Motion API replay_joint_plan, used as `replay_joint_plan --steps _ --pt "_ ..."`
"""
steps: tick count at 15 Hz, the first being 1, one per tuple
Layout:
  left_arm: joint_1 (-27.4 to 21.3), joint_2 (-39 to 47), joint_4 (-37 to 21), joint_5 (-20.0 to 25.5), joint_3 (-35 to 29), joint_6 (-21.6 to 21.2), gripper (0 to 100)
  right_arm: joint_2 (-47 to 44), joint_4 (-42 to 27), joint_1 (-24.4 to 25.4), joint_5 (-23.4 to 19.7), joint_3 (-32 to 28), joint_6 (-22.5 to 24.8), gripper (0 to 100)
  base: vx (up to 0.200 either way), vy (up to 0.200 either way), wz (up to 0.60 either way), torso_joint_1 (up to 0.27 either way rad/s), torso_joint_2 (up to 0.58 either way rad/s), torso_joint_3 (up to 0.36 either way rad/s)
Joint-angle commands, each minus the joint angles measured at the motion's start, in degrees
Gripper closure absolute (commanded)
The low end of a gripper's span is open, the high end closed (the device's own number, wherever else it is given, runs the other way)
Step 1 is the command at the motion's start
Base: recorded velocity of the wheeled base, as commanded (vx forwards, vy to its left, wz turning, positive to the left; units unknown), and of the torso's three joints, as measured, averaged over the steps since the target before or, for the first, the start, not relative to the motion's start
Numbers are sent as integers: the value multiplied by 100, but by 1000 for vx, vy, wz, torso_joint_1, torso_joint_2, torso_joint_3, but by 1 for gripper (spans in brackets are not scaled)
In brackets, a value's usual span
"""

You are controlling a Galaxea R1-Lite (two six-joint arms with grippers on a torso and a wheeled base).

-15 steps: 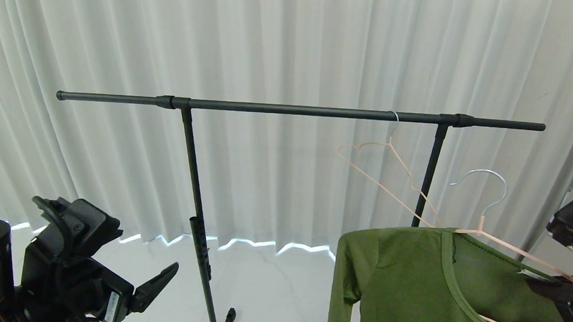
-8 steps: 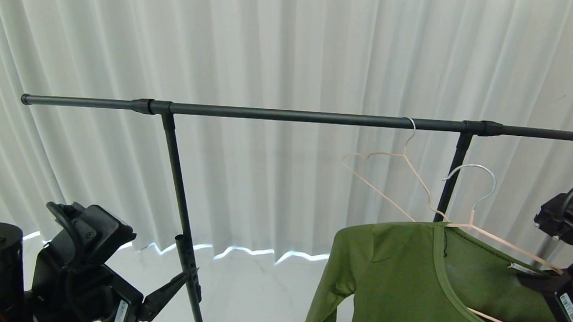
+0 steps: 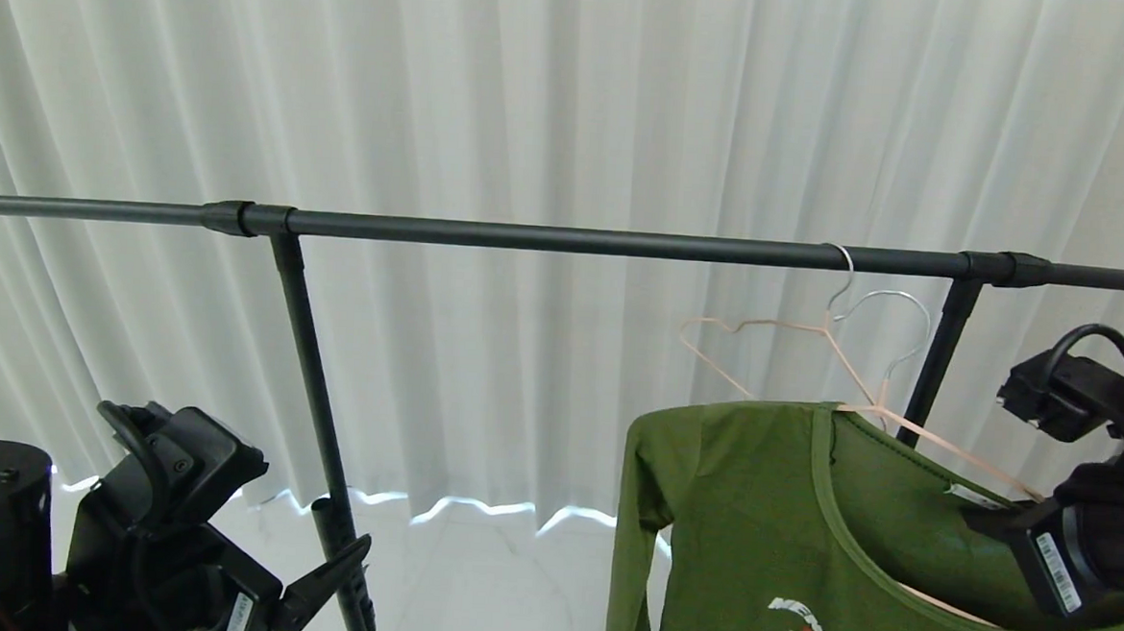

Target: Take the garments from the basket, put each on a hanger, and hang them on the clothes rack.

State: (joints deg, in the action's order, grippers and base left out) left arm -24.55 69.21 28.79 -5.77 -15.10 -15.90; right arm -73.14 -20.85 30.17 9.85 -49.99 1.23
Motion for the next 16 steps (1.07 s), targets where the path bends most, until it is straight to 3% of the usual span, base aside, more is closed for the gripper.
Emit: replay_joint_plan --steps 1,6,9,11,16 --pt "3 14 3 -3 7 -1 0 -332 19 129 8 -204 -88 100 0 0 0 0 0 0" --pt "3 32 3 -3 7 -10 0 -1176 2 191 35 -1267 -149 100 0 0 0 0 0 0" --pt "3 5 3 -12 7 -10 0 -1844 -95 191 78 -2243 -149 100 0 0 0 0 0 0" --pt "3 -30 3 -12 -10 -10 0 -2336 -245 191 430 -2814 -158 100 0 0 0 0 0 0" --pt "-32 -30 3 -12 -10 -10 0 -3136 -280 182 518 -3438 -396 100 0 0 0 0 0 0"
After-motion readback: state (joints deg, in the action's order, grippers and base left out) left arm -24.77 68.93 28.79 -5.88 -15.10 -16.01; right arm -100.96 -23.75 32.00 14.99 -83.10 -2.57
